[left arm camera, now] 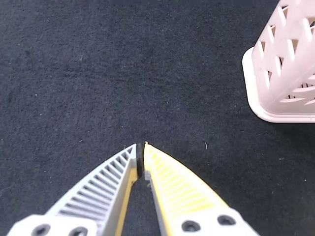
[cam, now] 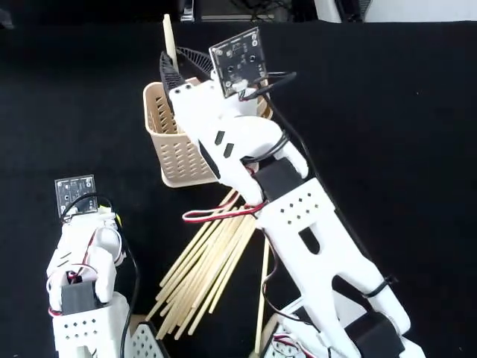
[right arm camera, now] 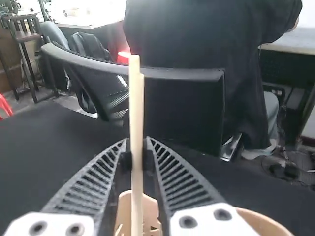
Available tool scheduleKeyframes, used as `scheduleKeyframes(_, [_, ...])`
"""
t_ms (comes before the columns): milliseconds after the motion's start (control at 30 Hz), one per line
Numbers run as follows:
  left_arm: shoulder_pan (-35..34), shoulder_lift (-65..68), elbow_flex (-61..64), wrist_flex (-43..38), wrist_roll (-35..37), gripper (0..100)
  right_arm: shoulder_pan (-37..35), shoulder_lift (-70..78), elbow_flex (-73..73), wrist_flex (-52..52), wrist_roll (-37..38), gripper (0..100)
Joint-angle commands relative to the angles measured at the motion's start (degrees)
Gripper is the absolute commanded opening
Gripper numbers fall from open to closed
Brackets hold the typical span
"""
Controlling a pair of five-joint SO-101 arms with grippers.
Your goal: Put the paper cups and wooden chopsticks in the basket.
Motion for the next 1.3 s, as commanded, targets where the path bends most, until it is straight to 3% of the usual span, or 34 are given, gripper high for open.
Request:
scheduleKeyframes(0, [-0.4,-0.5,0.1,-1.1,-0.4,5,0.5,-0.9,-1.0,2.5,4.2,13.2])
scheduleKeyframes(67, [-0.6,-0.5,0.1,-1.1,-0.4,5,0.4,-0.9,-2.3,5.6,4.4,18.1])
scheduleKeyframes(467, [-0.6,-0.5,0.1,-1.1,-0.4,5,0.1,-8.7,-19.4,25.4,4.5,18.2])
scheduleKeyframes(700, [-0.2,-0.5,0.1,-0.8,-0.4,5,0.3,-19.4,-21.5,41.8,4.7,1.3])
scheduleKeyframes(867, [0.0,-0.4,-0.5,0.8,-0.4,5,0.5,-26.2,-19.1,53.3,4.8,9.0])
scheduleKeyframes(1000, [0.4,-0.4,-4.2,5.3,-0.5,5,5.5,-29.7,-14.9,60.0,4.8,13.4])
scheduleKeyframes(1267, [9.5,-0.4,-8.8,12.5,-4.8,12,20.9,-30.6,3.6,63.2,4.9,12.4])
